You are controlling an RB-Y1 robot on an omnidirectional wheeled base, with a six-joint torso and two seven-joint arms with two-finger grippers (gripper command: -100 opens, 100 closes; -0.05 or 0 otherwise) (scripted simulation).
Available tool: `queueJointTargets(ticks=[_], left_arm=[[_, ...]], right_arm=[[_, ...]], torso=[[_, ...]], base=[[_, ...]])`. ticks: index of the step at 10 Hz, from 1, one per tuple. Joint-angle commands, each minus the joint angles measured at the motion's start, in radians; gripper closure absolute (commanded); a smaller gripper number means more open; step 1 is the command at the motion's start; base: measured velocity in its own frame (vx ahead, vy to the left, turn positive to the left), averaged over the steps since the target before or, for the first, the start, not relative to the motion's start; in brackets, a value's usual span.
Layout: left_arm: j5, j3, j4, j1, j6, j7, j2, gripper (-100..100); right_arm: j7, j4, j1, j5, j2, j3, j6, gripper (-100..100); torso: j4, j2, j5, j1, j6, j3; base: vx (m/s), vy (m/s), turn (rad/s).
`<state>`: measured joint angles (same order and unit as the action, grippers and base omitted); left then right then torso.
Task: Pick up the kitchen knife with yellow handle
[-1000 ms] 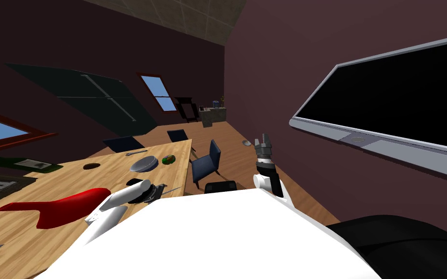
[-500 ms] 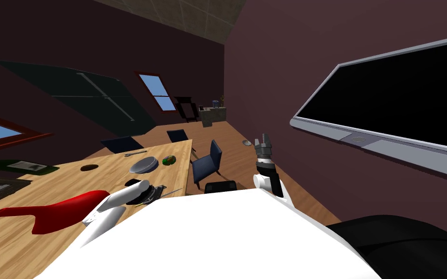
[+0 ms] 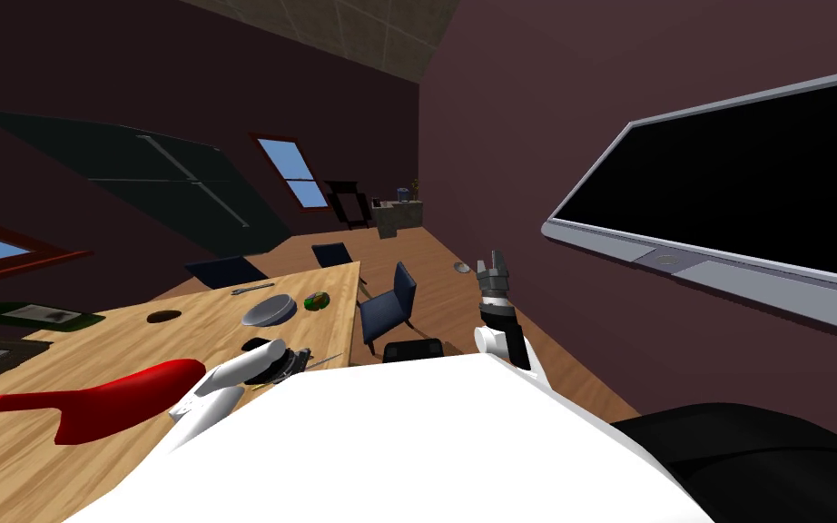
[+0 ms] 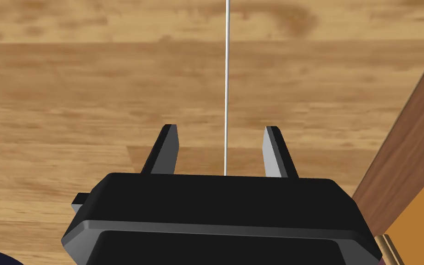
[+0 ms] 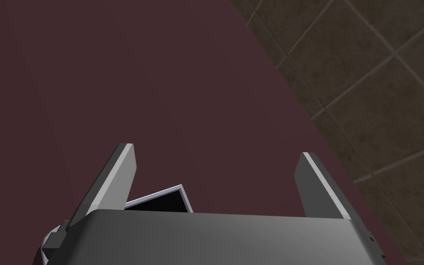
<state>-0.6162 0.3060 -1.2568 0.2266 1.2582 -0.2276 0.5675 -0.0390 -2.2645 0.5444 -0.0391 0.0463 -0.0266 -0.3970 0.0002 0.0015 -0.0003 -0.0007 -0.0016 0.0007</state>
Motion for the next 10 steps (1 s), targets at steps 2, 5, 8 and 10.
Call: queueJointTargets(ticks=[2,5,8,10], left_arm=[[0.000,0.001,0.001,0.001,0.002,0.002,-0.001,100],[0.000,-0.001,0.002,0.002,0.006,0.000,0.001,0],[-0.023,0.022,-0.053,0.012,0.055,0.002,0.029,100],[-0.020,0.019,-0.046,0.010,0.045,0.000,0.026,0]], right_arm=[[0.000,0.000,0.000,0.000,0.000,0.000,0.000,0],[0.000,0.000,0.000,0.000,0.000,0.000,0.000,0],[0.000,0.000,0.000,0.000,0.000,0.000,0.000,0],[0.000,0.000,0.000,0.000,0.000,0.000,0.000,0]], torso=[[0.001,0.000,0.000,0.001,0.002,0.000],[0.002,0.001,0.002,0.003,0.001,0.001],[0.001,0.001,0.002,0.001,0.000,0.001],[0.001,0.001,0.003,0.002,0.000,0.001]], base=[[-0.001,0.001,0.007],[0.000,0.000,0.000],[0.004,-0.031,0.029],[0.001,-0.007,0.002]])
